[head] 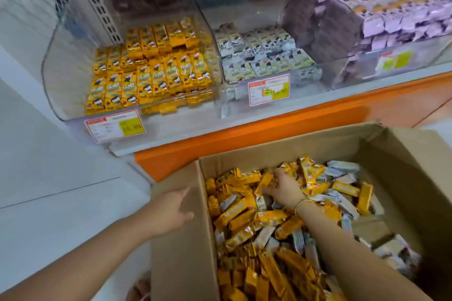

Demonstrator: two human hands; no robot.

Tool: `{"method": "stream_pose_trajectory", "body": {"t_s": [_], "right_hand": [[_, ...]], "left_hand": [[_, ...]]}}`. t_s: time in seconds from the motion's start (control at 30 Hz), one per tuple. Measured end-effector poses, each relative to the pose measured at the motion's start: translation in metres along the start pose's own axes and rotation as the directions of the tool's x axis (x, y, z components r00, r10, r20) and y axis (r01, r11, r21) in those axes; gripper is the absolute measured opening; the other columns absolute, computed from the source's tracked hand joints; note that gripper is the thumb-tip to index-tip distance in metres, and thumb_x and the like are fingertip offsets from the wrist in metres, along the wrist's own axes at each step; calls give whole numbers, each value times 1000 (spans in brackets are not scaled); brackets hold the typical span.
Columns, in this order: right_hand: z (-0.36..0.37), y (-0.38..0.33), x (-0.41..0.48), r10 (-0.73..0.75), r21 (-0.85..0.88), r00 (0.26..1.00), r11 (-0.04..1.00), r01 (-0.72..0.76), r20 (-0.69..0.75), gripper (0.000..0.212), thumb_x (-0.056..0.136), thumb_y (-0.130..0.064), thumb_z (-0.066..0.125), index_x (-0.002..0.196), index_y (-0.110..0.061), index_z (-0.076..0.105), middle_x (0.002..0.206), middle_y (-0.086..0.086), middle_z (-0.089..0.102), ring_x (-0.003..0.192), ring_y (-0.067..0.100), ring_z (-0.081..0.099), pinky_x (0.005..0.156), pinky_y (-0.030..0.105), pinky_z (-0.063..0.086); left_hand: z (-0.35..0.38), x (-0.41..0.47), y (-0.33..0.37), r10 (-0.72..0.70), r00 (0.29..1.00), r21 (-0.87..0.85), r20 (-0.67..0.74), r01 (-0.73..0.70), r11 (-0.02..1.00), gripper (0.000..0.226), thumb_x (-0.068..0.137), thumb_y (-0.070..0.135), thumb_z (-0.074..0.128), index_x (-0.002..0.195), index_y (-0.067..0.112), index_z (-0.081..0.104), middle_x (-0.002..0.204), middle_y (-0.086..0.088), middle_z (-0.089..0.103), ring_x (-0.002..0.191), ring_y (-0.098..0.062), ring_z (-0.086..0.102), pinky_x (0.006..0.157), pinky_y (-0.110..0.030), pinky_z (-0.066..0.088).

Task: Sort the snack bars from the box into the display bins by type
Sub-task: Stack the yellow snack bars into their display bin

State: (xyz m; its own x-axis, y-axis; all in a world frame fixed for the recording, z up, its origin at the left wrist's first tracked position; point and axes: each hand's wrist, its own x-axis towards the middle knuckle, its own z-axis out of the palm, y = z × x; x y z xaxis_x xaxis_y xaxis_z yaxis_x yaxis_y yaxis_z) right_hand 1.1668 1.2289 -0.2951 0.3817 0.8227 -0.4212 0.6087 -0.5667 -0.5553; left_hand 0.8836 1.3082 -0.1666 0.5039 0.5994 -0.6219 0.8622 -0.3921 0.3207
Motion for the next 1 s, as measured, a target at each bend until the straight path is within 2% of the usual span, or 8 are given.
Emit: {"method": "stream_pose_trajectory", "body": {"t_s": [0.13,0.33,0.43,0.53,0.7,0.8,0.87,1.0], "right_hand": [[27,-18,20,15,150,996,989,-1,-91,51,79,-43,74,114,-11,57,105,7,56,89,24,57,70,26,42],[61,-62,47,12,179,1000,984,-11,-5,44,85,-44,67,61,-15,44,56,-3,43,49,8,40,42,21,26],[55,-54,55,32,147,999,989,-32,-2,44,87,-36,66,56,-15,43,51,-2,42,45,8,38,42,24,26],[39,-31,57,99,279,995,955,-101,21,46,83,-30,72,52,-16,40,49,-1,38,46,12,35,45,26,24],[32,-13,59,121,187,986,972,-141,115,31,76,-32,78,81,-11,56,84,4,57,78,17,53,62,27,41],[38,-14,61,144,211,983,963,-165,112,64,72,-27,83,121,-7,47,113,3,53,109,25,53,87,31,43],[42,-14,61,145,345,984,922,-174,107,82,67,-24,86,131,-6,38,129,6,51,122,26,49,98,34,41],[53,-11,53,96,369,973,914,-169,209,78,66,-36,86,127,-19,41,122,2,49,112,22,50,86,31,46]], "left_hand": [[1,23,4,-61,996,-8,62,62,998,77,91,43,56,152,19,16,156,-1,26,140,-15,30,111,-24,28],[-1,35,21,-117,990,-9,78,118,993,74,91,46,54,149,10,25,152,-7,33,136,-19,36,107,-26,35],[-2,35,21,-122,990,-17,71,124,992,73,91,46,54,149,11,25,152,-5,34,135,-18,37,106,-25,35],[-2,33,20,-117,989,-10,93,118,993,77,91,48,54,150,12,22,153,-4,31,137,-18,36,109,-27,34],[-9,32,26,-129,984,-17,123,132,991,66,89,47,57,142,11,38,141,-6,46,125,-19,48,103,-31,42],[-10,29,30,-136,983,-5,121,137,991,65,89,47,58,141,12,39,139,-7,48,123,-20,49,102,-32,43],[-8,27,29,-130,983,-4,127,132,991,71,89,47,57,146,13,30,142,-6,44,127,-20,46,103,-30,41],[-8,19,29,-112,985,-19,134,115,993,74,90,46,57,149,17,23,146,-3,40,130,-18,43,103,-28,39]]}}
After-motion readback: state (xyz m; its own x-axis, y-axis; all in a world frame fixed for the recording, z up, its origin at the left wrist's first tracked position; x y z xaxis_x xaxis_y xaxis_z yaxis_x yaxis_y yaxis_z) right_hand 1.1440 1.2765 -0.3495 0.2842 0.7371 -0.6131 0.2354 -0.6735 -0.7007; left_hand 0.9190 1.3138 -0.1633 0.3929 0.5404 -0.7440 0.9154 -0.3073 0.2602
